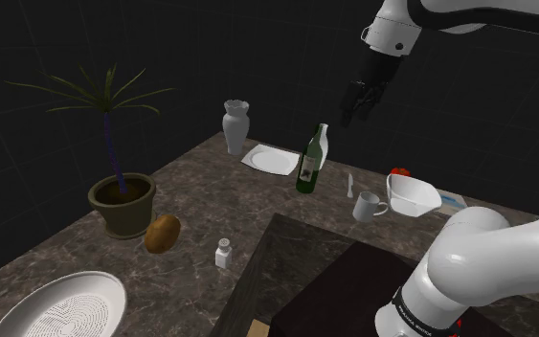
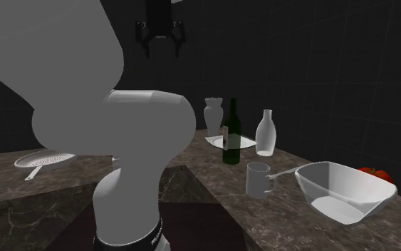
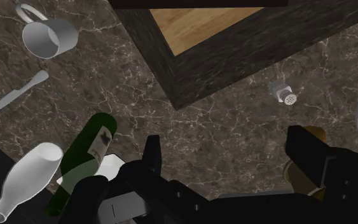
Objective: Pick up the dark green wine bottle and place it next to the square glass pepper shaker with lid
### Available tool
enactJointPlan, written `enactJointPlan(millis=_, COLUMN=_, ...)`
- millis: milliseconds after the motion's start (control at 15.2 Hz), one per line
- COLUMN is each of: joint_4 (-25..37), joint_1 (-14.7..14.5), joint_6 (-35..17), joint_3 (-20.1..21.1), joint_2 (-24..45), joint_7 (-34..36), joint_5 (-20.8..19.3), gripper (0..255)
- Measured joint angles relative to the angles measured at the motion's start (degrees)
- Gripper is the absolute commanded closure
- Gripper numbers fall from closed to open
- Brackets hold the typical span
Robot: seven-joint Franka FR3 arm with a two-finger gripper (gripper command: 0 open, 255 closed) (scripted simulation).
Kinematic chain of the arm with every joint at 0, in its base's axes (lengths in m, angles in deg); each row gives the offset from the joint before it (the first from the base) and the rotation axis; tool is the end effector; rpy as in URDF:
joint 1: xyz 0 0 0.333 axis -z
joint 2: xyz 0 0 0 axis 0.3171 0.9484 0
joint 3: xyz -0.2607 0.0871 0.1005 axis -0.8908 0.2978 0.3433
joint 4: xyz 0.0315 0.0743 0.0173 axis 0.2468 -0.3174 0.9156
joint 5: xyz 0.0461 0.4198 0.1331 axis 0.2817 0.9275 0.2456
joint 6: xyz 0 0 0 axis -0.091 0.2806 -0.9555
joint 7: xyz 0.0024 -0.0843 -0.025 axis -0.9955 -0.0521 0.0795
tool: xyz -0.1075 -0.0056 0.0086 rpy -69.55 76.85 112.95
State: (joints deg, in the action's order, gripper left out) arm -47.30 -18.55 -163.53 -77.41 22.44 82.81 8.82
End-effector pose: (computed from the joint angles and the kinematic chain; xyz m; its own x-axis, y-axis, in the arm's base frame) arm 0.3652 -0.0031 0.6280 0.9891 0.0497 0.1389 0.0481 -0.9987 0.0147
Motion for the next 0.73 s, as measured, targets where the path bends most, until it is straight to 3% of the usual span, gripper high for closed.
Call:
enactJointPlan(millis=264, joint_4=0.0, joint_1=0.5, joint_6=-2.5, joint_3=-1.6, joint_2=2.6, joint_7=-1.6, joint_5=-1.0, gripper=0)
enactJointPlan(millis=726, joint_4=2.1, joint_1=2.0, joint_6=-10.9, joint_3=-7.4, joint_2=13.1, joint_7=-7.4, joint_5=-3.7, gripper=0)
